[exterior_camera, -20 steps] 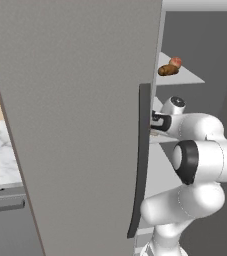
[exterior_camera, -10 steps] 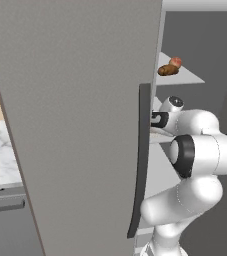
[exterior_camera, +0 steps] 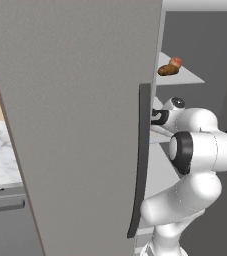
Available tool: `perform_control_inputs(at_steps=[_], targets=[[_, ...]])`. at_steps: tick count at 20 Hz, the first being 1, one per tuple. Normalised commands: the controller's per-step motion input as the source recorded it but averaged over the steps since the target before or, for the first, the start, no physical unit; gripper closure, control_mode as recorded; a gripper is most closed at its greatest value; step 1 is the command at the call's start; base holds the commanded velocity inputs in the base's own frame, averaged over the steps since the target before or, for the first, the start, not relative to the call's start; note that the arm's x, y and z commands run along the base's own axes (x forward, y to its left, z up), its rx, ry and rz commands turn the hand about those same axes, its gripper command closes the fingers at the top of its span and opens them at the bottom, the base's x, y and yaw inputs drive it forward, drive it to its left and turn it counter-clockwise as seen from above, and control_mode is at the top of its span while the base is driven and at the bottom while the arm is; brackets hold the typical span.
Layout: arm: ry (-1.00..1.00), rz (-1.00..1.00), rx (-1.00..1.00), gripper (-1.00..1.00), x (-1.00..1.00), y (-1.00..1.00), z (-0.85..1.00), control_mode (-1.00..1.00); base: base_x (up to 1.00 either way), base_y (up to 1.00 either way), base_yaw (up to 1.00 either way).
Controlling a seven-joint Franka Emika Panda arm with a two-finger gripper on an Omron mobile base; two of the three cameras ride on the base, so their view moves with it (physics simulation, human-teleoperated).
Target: Take the steak, potato, and peach from the freezer and place them in the bowl on the counter.
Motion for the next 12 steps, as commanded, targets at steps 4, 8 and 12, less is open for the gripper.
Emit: perform_control_inputs(at_steps=[4, 8, 12], targets=[[-0.04, 0.00, 0.00, 1.00, -0.02, -0.07, -0.06, -1.00, 0.00, 0.00, 0.00], [-0.04, 0.00, 0.00, 1.00, -0.21, -0.09, -0.01, -1.00, 0.00, 0.00, 0.00], [-0.02, 0.00, 0.00, 1.00, -0.47, -0.06, 0.00, -1.00, 0.00, 0.00, 0.00]])
